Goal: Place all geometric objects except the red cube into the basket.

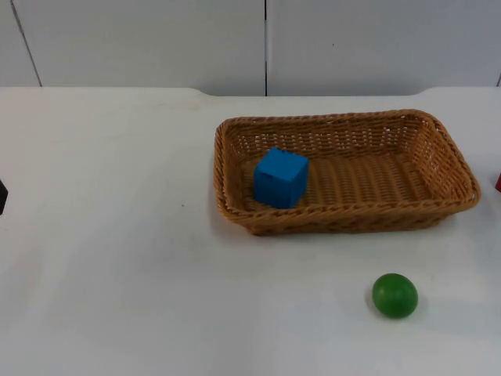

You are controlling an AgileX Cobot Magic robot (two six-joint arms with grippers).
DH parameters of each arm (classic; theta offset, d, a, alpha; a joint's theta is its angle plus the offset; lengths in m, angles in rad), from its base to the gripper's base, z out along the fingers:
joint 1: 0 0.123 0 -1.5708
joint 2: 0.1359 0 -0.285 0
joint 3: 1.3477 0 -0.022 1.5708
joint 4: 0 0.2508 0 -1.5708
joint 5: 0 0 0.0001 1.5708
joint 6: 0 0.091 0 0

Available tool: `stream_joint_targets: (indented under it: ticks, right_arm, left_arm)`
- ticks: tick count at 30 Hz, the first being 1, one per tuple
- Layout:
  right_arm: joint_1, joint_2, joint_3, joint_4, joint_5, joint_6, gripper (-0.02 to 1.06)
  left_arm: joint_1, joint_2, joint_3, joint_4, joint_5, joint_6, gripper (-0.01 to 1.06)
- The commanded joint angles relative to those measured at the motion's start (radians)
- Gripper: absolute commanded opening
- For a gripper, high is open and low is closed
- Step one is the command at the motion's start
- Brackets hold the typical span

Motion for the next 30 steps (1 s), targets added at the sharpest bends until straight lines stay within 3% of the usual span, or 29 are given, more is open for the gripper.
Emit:
stream_joint_targets:
  ticks: [1,5,9,12,15,20,21,25,30]
  right_arm:
    - [-0.002,0.001,-0.003,0.055,-0.004,-0.043,1.05]
    - [0.027,0.010,-0.003,0.082,-0.009,-0.072,1.05]
    - [0.131,0.075,-0.003,0.082,-0.014,-0.045,1.05]
    - [0.299,0.212,-0.003,0.047,-0.056,0.054,1.05]
    - [0.369,0.281,-0.003,0.000,-0.101,0.112,1.05]
    - [0.557,0.493,-0.003,-0.183,-0.280,0.348,1.05]
    - [0.557,0.493,-0.003,-0.183,-0.280,0.348,1.05]
    - [0.592,0.668,-0.003,-0.286,-0.461,0.488,1.04]
    - [0.592,0.780,-0.003,-0.286,-0.603,0.496,1.00]
  left_arm:
    - [0.002,-0.006,0.004,-0.009,-0.005,-0.001,1.05]
    - [0.002,-0.006,0.004,-0.009,-0.007,-0.001,1.05]
    - [0.002,-0.006,0.004,-0.009,-0.011,-0.001,1.05]
    - [0.002,-0.006,0.004,-0.009,-0.013,-0.001,1.05]
    - [0.002,-0.006,0.004,-0.009,-0.015,-0.001,1.05]
    - [0.002,-0.006,0.004,-0.009,-0.021,-0.001,1.05]
    - [0.002,-0.006,0.004,-0.009,-0.021,-0.001,1.05]
    - [0.002,-0.006,0.004,-0.009,-0.021,-0.001,1.05]
    - [0.002,-0.006,0.004,-0.009,-0.023,-0.001,1.05]
